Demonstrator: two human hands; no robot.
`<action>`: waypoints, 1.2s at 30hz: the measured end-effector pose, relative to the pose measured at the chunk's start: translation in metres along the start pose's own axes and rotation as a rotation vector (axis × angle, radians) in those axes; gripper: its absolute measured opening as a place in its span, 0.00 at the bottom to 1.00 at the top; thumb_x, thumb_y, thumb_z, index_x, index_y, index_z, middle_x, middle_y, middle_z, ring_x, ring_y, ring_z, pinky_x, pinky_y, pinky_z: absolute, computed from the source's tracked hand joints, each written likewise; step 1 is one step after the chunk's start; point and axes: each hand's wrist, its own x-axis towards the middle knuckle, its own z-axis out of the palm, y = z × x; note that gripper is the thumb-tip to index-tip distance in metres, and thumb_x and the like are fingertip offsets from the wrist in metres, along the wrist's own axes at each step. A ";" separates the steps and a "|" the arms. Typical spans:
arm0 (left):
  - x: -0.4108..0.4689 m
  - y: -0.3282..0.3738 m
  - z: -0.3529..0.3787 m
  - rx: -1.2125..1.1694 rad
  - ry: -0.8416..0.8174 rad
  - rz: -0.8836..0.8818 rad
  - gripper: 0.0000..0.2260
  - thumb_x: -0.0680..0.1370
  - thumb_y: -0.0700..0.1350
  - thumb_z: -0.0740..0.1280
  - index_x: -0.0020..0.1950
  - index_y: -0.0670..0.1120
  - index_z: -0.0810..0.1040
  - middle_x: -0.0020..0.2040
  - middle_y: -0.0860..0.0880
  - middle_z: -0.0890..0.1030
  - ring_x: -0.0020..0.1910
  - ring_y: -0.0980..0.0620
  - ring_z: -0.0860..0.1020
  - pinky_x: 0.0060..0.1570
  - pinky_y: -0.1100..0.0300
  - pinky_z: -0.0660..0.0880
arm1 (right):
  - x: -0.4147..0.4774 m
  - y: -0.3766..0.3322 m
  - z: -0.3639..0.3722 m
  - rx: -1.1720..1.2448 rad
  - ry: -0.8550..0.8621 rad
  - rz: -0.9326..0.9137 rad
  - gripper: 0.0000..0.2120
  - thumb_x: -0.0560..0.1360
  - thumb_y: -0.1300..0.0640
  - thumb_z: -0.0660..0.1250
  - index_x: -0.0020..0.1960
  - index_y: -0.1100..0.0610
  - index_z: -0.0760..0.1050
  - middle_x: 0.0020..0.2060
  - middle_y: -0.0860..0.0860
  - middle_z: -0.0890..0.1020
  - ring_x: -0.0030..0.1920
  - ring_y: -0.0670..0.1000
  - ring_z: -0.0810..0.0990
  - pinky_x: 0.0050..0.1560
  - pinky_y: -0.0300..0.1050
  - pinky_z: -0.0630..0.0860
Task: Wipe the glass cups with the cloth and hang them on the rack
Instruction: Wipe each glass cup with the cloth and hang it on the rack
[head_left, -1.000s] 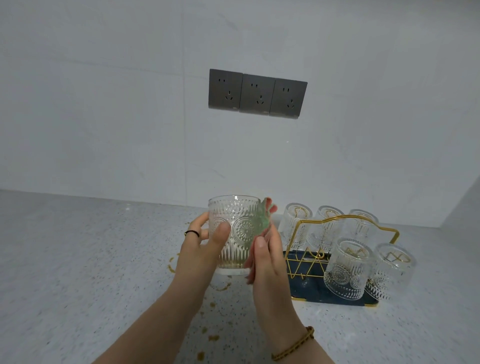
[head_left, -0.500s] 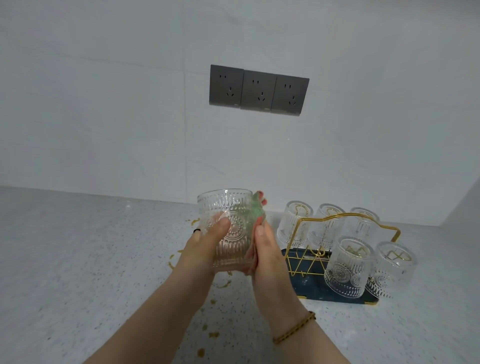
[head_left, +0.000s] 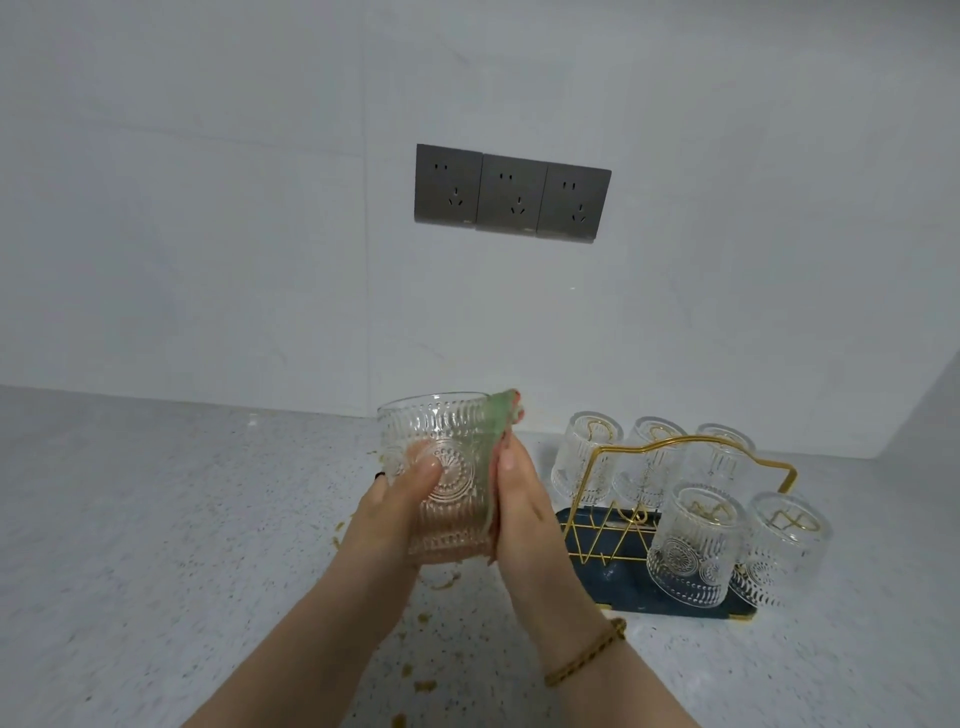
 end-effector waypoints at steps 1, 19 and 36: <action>0.001 0.002 0.000 0.020 0.005 -0.001 0.28 0.63 0.57 0.67 0.53 0.39 0.77 0.38 0.44 0.83 0.34 0.47 0.81 0.29 0.59 0.76 | -0.007 0.000 0.005 -0.044 0.027 -0.045 0.24 0.75 0.40 0.49 0.68 0.45 0.61 0.60 0.52 0.76 0.54 0.46 0.77 0.52 0.44 0.78; -0.005 0.011 0.007 -0.087 0.034 -0.087 0.19 0.67 0.55 0.64 0.50 0.44 0.81 0.47 0.42 0.84 0.47 0.45 0.82 0.50 0.50 0.75 | -0.040 -0.003 0.018 0.089 0.116 -0.063 0.22 0.75 0.48 0.57 0.68 0.42 0.58 0.38 0.42 0.74 0.27 0.38 0.74 0.27 0.28 0.68; 0.006 0.001 0.019 0.150 0.168 -0.234 0.29 0.71 0.66 0.59 0.61 0.46 0.76 0.54 0.37 0.80 0.49 0.41 0.79 0.49 0.47 0.77 | -0.016 0.009 0.008 -0.601 0.253 -0.244 0.27 0.69 0.34 0.45 0.67 0.36 0.44 0.73 0.40 0.53 0.71 0.38 0.52 0.70 0.29 0.50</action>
